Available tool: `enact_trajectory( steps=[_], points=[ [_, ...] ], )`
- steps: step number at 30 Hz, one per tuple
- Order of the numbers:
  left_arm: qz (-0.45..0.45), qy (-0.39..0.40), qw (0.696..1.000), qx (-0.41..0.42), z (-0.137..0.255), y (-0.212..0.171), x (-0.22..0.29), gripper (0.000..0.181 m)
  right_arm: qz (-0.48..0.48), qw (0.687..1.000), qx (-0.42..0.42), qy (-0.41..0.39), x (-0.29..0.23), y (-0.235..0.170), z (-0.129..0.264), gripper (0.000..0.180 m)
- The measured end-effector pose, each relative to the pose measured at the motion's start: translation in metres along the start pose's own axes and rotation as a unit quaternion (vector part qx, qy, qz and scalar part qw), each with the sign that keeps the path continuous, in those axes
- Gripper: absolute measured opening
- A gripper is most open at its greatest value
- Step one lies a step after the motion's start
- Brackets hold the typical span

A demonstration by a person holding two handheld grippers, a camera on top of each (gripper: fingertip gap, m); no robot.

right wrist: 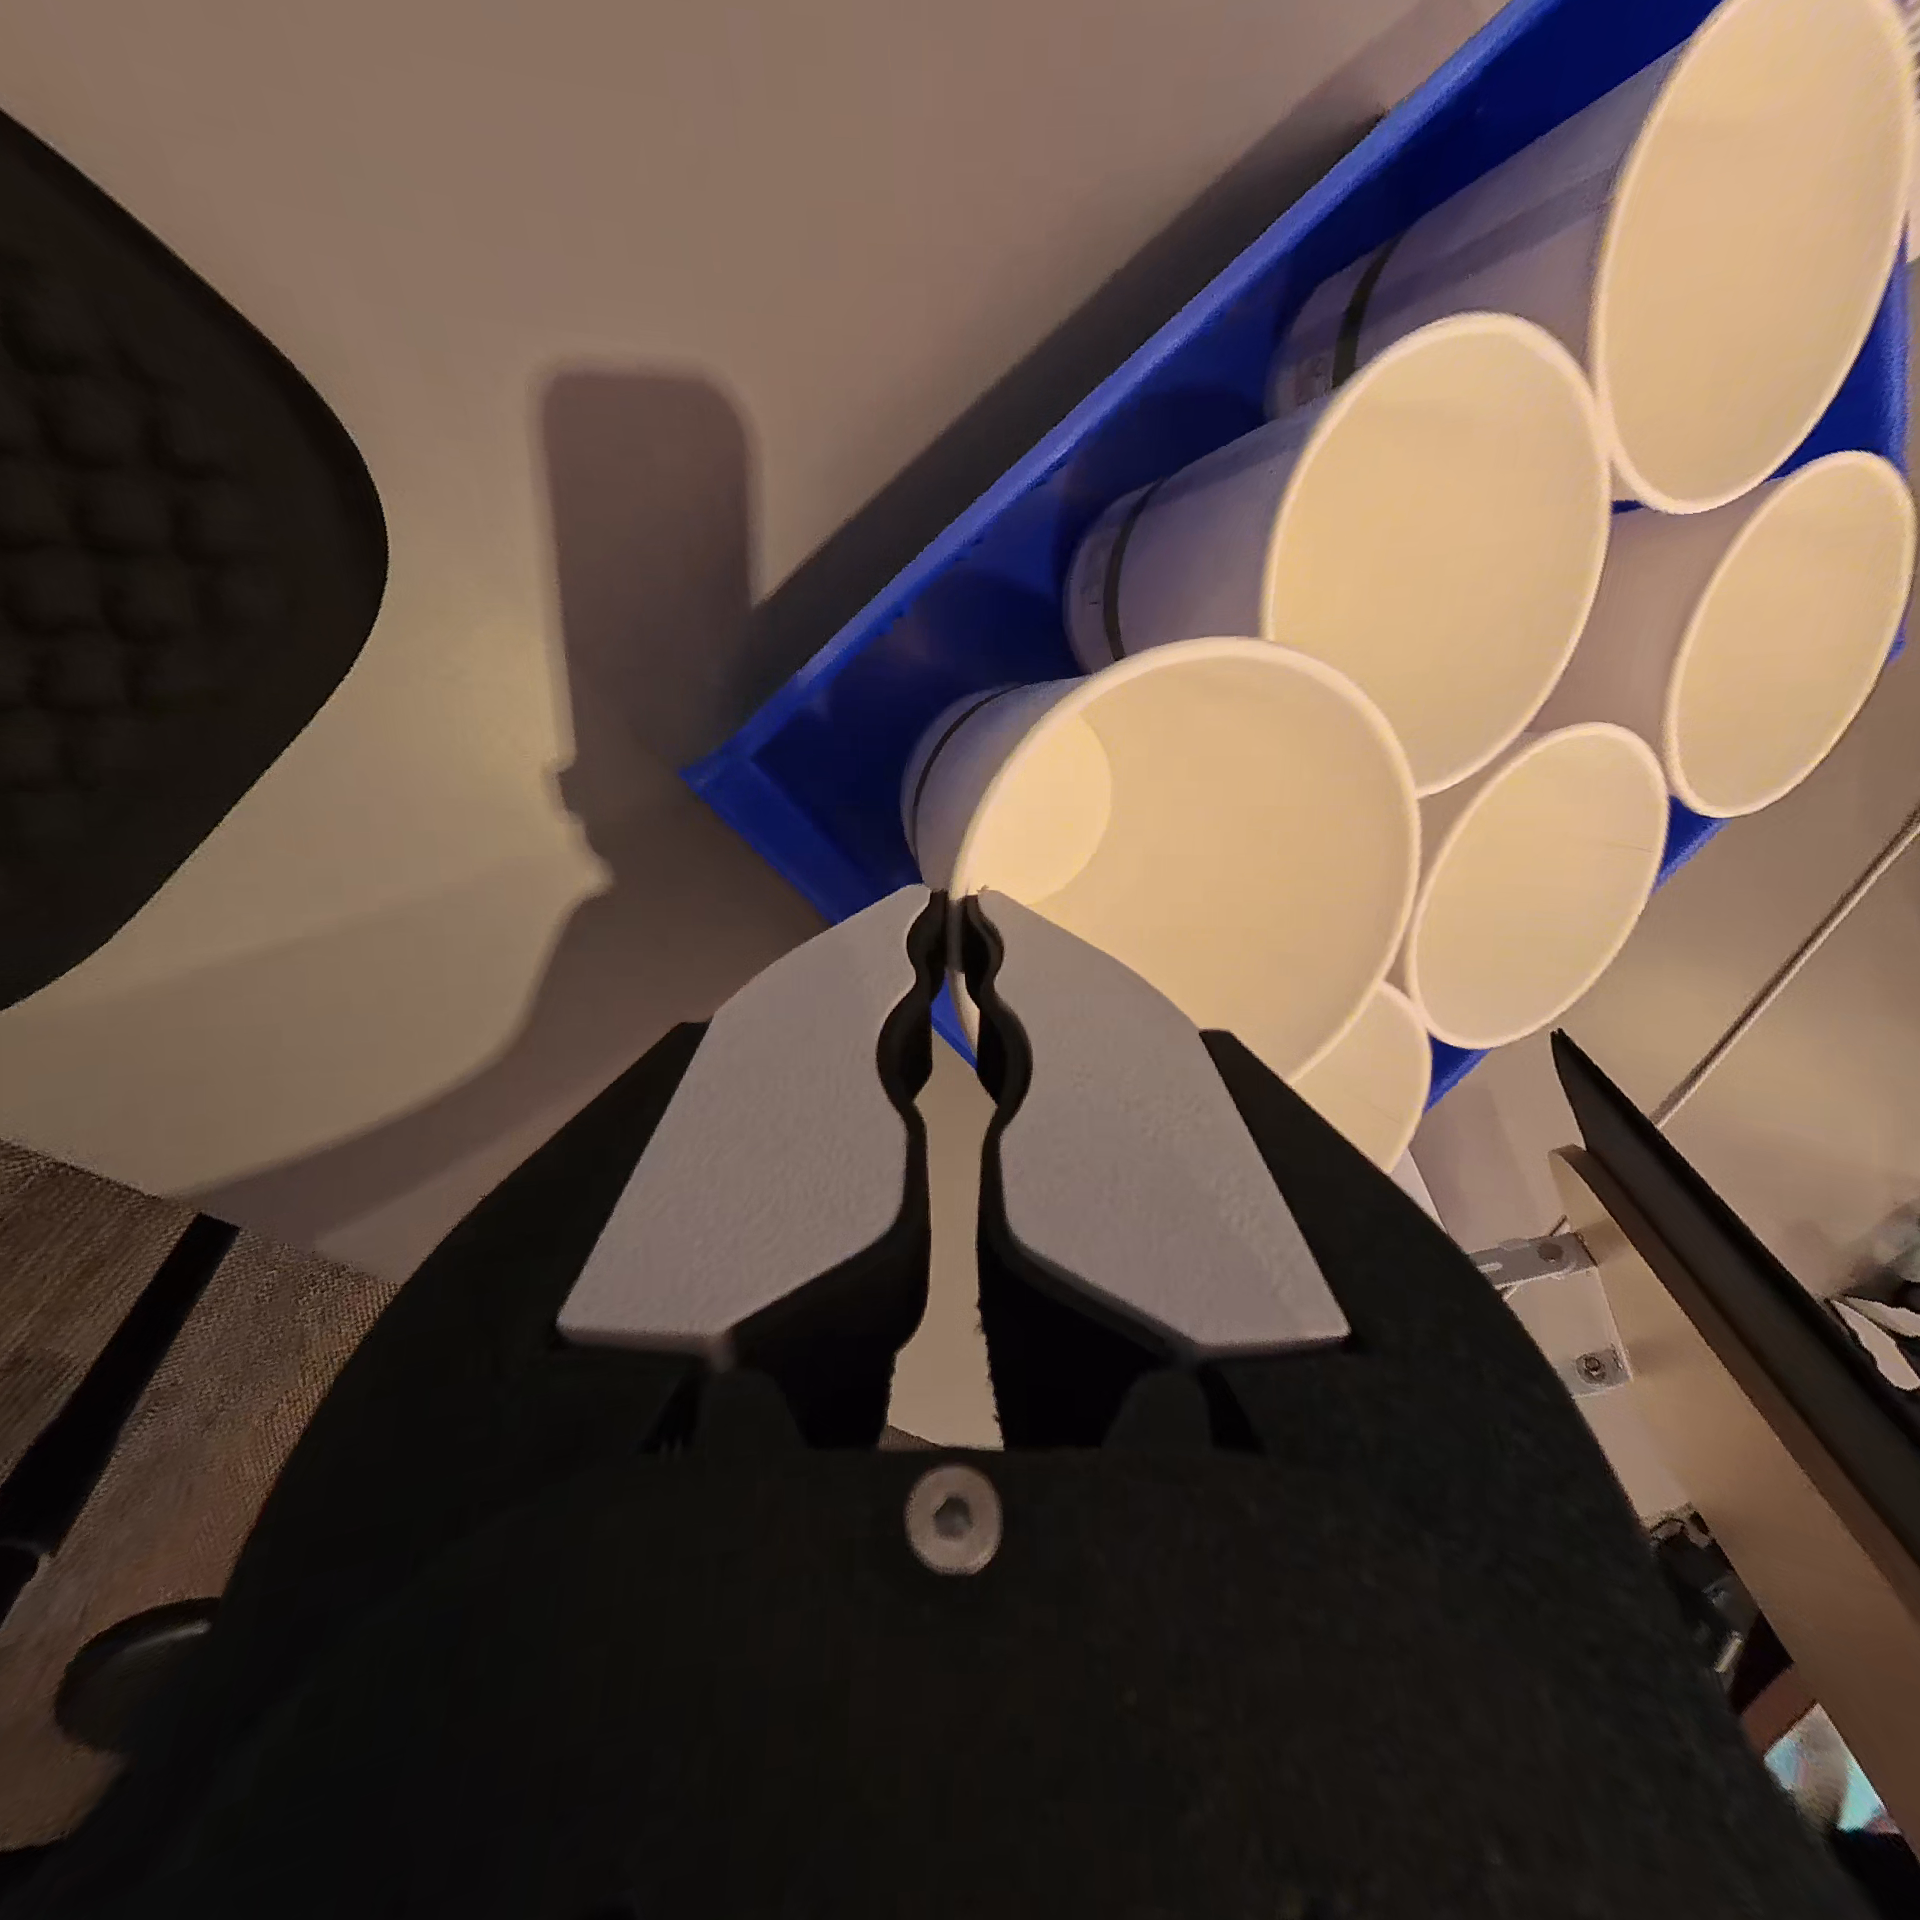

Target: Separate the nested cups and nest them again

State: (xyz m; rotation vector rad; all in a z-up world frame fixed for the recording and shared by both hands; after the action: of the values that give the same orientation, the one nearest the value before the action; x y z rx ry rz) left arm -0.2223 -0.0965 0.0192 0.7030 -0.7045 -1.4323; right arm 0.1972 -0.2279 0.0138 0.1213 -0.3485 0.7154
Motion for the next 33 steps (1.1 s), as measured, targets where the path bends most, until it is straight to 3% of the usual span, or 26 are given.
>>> enact_trajectory(
  steps=[19,22,24,27,30,33],
  points=[
    [-0.002,0.000,1.000,-0.002,-0.001,0.000,0.000,0.096,-0.018,0.998,-0.015,0.056,0.001,-0.007,-0.022,0.003],
    [-0.001,0.000,1.000,-0.002,-0.001,0.000,0.000,0.096,-0.040,0.997,-0.010,0.062,0.004,-0.007,-0.022,0.026],
    [-0.002,0.002,1.000,-0.001,0.000,0.000,0.000,0.096,-0.052,0.996,0.003,0.068,0.005,-0.006,-0.002,0.036],
    [0.003,0.005,1.000,0.003,0.002,0.000,-0.003,0.096,-0.061,0.993,0.094,0.019,0.019,-0.006,0.071,0.021],
    [0.008,0.005,1.000,0.000,-0.001,-0.002,-0.005,0.095,-0.120,0.978,0.166,-0.048,0.055,-0.020,0.130,0.022],
    [0.005,0.010,1.000,-0.012,-0.005,-0.003,-0.004,0.096,-0.194,0.965,0.137,-0.110,0.098,-0.050,0.121,0.023]
  ],
)
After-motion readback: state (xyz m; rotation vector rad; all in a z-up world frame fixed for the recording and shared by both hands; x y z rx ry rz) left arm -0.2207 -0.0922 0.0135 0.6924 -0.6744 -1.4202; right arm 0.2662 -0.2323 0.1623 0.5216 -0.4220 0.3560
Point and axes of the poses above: each gripper's, where its closed fingertips meet, z back along the fingers, y out of its top, x = y × z across the jaws, the point moved 6 cm from there along z, back along the fingers, and after that the axes turned 12 degrees about -x, right-handed, at the moved point
